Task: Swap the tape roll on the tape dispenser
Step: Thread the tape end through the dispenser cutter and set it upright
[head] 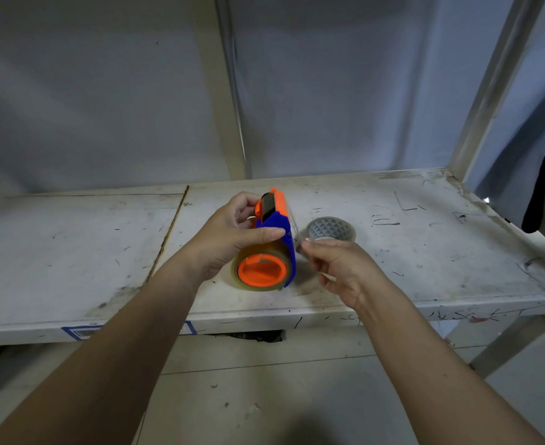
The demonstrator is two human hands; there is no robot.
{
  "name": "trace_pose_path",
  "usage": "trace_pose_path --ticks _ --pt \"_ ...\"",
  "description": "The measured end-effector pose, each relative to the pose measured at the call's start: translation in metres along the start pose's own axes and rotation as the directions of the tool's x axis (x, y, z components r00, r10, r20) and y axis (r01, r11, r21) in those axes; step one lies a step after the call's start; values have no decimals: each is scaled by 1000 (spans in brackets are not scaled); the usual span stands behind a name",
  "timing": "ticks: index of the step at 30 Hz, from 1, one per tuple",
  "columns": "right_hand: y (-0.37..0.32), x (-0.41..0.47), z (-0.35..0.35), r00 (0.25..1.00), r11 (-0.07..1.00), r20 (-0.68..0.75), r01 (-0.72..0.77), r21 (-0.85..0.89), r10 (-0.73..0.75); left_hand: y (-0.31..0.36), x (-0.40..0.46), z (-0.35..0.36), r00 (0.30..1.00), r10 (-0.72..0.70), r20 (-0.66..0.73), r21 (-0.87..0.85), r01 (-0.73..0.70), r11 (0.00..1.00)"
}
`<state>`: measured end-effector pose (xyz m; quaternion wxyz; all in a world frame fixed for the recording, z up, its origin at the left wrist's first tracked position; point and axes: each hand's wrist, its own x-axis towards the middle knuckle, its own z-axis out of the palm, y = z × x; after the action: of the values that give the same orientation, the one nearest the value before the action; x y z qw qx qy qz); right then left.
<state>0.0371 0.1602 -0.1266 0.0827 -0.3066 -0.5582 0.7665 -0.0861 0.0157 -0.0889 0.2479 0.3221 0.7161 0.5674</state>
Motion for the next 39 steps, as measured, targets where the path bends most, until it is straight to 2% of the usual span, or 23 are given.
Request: trace_pose_path --ticks 5,8,11,12,14,16,17,18,19,21,23,28,34,39 --pt "6 7 0 984 985 -45 -175 4 175 3 0 5 1000 16 -3 -91 -16 996" --pt "8 6 -1 989 990 -52 -138 8 138 6 1 7 1000 19 6 -69 -19 997" --pt "10 7 3 981 985 -174 51 -165 -80 3 0 6 1000 4 -2 -75 -4 997" --pt "11 8 5 947 959 -250 139 -247 -202 1 0 5 1000 -1 -5 -79 0 997" --pt "8 2 7 802 861 -358 348 -370 -478 -1 -1 4 1000 -11 -12 -93 10 996" --pt "4 -7 9 637 692 -298 557 -460 -711 -2 0 4 1000 -18 -16 -98 17 995" --pt "4 -11 11 585 592 -200 618 -518 -786 -3 1 4 1000 -17 -16 -100 16 995" --pt "4 -15 15 566 503 -75 655 -564 -821 -3 1 3 1000 -14 -13 -103 13 995" --pt "6 -18 20 583 444 53 672 -592 -811 -3 2 3 1000 -8 -7 -106 8 994" --pt "9 -22 28 645 400 235 676 -619 -727 -3 2 4 1000 5 13 -106 -4 994" --pt "12 -22 35 661 383 299 681 -624 -688 -2 0 4 1000 17 25 -103 -14 995" --pt "17 -26 40 724 475 239 628 -616 -646 -3 0 5 1000 8 20 -99 -6 995" --pt "23 -29 46 737 588 136 623 -515 -662 -5 1 8 1000 0 9 -92 1 996" --pt "26 -28 47 742 642 90 629 -438 -665 -7 4 7 1000 -12 10 -71 13 997"
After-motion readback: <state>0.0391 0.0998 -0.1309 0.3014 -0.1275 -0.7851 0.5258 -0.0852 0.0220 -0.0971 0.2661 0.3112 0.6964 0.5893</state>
